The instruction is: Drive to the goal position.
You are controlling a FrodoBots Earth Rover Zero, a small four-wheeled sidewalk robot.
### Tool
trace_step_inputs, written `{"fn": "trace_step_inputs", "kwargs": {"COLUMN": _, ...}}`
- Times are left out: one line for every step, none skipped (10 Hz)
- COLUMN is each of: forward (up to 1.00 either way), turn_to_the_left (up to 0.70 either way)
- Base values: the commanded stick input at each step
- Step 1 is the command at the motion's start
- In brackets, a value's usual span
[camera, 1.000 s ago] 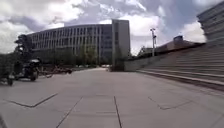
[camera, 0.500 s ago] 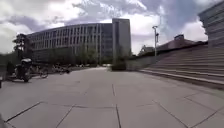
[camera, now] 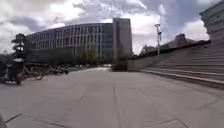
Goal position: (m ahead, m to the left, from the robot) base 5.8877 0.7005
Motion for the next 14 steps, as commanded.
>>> {"fn": "trace_step_inputs", "kwargs": {"forward": 1.0, "turn_to_the_left": 0.0}}
{"fn": "trace_step_inputs", "kwargs": {"forward": 1.0, "turn_to_the_left": 0.0}}
{"fn": "trace_step_inputs", "kwargs": {"forward": 1.0, "turn_to_the_left": 0.0}}
{"fn": "trace_step_inputs", "kwargs": {"forward": 1.0, "turn_to_the_left": 0.0}}
{"fn": "trace_step_inputs", "kwargs": {"forward": 1.0, "turn_to_the_left": 0.0}}
{"fn": "trace_step_inputs", "kwargs": {"forward": 1.0, "turn_to_the_left": 0.0}}
{"fn": "trace_step_inputs", "kwargs": {"forward": 1.0, "turn_to_the_left": 0.0}}
{"fn": "trace_step_inputs", "kwargs": {"forward": 1.0, "turn_to_the_left": 0.0}}
{"fn": "trace_step_inputs", "kwargs": {"forward": 1.0, "turn_to_the_left": 0.0}}
{"fn": "trace_step_inputs", "kwargs": {"forward": 1.0, "turn_to_the_left": 0.0}}
{"fn": "trace_step_inputs", "kwargs": {"forward": 1.0, "turn_to_the_left": 0.0}}
{"fn": "trace_step_inputs", "kwargs": {"forward": 1.0, "turn_to_the_left": 0.0}}
{"fn": "trace_step_inputs", "kwargs": {"forward": 1.0, "turn_to_the_left": 0.0}}
{"fn": "trace_step_inputs", "kwargs": {"forward": 1.0, "turn_to_the_left": 0.0}}
